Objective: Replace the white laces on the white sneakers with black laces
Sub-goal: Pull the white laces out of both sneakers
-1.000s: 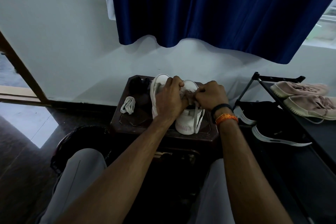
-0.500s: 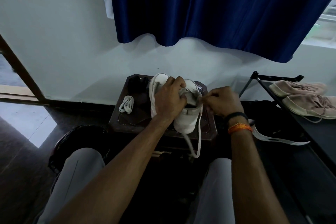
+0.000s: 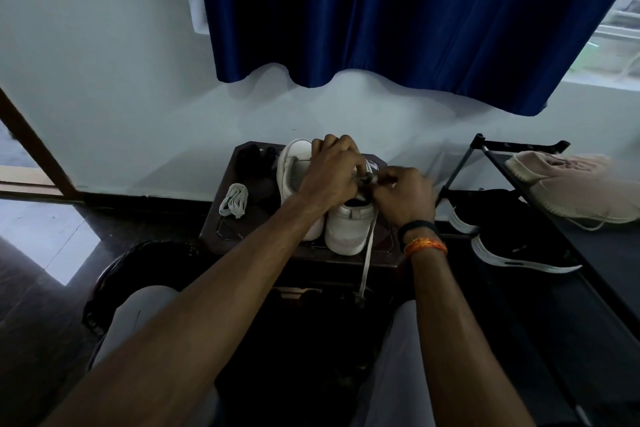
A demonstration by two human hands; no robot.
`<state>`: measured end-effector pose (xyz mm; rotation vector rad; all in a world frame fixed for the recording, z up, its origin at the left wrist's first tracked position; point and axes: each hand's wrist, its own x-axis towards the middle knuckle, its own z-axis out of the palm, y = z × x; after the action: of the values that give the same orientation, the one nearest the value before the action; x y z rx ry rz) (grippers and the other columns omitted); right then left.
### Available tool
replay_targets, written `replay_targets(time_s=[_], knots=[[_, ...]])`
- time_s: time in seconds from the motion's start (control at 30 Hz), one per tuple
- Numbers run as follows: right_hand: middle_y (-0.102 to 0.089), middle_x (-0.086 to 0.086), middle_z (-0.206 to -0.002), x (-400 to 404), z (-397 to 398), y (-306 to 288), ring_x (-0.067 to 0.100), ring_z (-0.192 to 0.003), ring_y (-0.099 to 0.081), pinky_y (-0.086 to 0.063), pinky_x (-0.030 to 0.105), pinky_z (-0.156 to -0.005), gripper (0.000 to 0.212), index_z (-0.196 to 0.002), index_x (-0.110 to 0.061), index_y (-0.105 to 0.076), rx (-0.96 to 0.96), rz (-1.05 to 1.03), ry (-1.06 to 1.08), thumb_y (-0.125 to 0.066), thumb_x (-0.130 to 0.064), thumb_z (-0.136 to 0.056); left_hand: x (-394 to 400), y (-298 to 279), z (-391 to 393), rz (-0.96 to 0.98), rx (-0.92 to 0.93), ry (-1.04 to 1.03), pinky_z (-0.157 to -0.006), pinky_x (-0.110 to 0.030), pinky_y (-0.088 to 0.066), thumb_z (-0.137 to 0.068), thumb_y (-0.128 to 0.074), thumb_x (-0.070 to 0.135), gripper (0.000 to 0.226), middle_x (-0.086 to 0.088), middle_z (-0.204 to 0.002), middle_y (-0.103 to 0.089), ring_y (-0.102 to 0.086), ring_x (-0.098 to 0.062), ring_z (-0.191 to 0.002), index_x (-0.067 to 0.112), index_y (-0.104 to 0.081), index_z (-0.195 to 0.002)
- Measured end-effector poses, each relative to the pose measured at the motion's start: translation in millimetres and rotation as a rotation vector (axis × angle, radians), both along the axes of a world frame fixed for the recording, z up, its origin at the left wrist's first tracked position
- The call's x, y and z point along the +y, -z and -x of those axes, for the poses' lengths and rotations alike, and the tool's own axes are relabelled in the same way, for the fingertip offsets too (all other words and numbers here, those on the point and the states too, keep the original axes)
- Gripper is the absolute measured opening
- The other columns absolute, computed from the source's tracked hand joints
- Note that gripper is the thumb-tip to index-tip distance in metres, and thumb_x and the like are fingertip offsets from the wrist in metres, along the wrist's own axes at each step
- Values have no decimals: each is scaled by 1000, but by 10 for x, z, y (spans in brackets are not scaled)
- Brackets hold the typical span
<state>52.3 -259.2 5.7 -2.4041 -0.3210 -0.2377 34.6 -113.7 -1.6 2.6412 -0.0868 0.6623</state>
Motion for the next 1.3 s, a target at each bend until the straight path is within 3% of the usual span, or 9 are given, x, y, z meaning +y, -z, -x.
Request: replay_targets(time_s=[0.13,0.33,0.43,0.53,0.67,0.83,1.0,1.13,1.3], knots=[[-77,5,-85,-22,25,18,26,-82,-70,-57,34,-76,15,-94,-22,-80,-78,-18,-2,-74,-26,-81,-48,4,2,37,-42,34,-88,-38,-32,-64,-80,12,14,2,-101,-59,-48,-24,-99,18,-70,-71],[-78,-2,-87,-69,-21,58,17,-87,-71,-55,28,-76,14,-96,-26,-81,-56,-136,0,-79,-31,-83,-109,-13,66,148,177,-21,-103,-36,-25,-60,-57,39,33,13,-140,-48,-34,-21,-127,26,-79,-81],[-78,-1,-92,-71,-22,49,16,-92,-70,-48,23,-76,15,-99,-26,-81,-14,-171,7,-76,-31,-86,-105,-14,58,191,207,-39,-102,-33,-21,-69,-69,30,15,13,-147,-45,-32,-23,-133,24,-79,-79],[-78,0,-93,-78,-16,42,18,-93,-71,-49,23,-78,16,-102,-24,-81,0,-161,-3,-73,-24,-87,-121,-39,45,248,196,-61,-100,-31,-21,-72,-75,17,8,12,-141,-50,-35,-22,-131,25,-76,-73],[-76,-5,-85,-110,-10,37,12,-83,-70,-54,22,-74,27,-105,-22,-79,34,-166,-91,-76,-19,-79,-115,-203,21,453,231,-96,-92,-33,-27,-82,-67,26,25,3,-112,-60,-46,-21,-112,27,-62,-57],[-72,-4,-84,-64,-11,96,16,-78,-69,-59,38,-74,29,-99,-22,-76,0,-155,-88,-83,-19,-71,-112,-533,-51,542,462,-85,-73,-35,-34,-89,-52,23,19,-5,-83,-55,-49,-23,-78,10,-53,-77],[-69,-1,-87,-14,-11,133,16,-75,-66,-45,23,-58,23,-78,-27,-66,-99,-110,-9,-87,-29,-71,-95,-582,-50,607,485,-7,-64,-32,-41,-85,-51,6,14,-6,-69,-61,-54,-21,-68,10,-55,-72],[-70,3,-86,-13,74,57,20,-77,-66,-46,26,-63,7,-75,-23,-77,-153,-119,-22,-81,-24,-81,-94,-655,3,925,382,69,-74,-33,-55,-93,-53,1,9,-10,-73,-71,-68,-21,-71,8,-57,-94],[-71,2,-70,-36,89,-188,20,-70,-68,-60,45,-72,18,-71,-21,-66,94,-515,33,-68,-38,-74,-71,-648,-6,1145,434,156,-86,-39,-59,-95,-49,-2,22,-17,-99,-76,-74,-29,-97,1,-61,-114]])
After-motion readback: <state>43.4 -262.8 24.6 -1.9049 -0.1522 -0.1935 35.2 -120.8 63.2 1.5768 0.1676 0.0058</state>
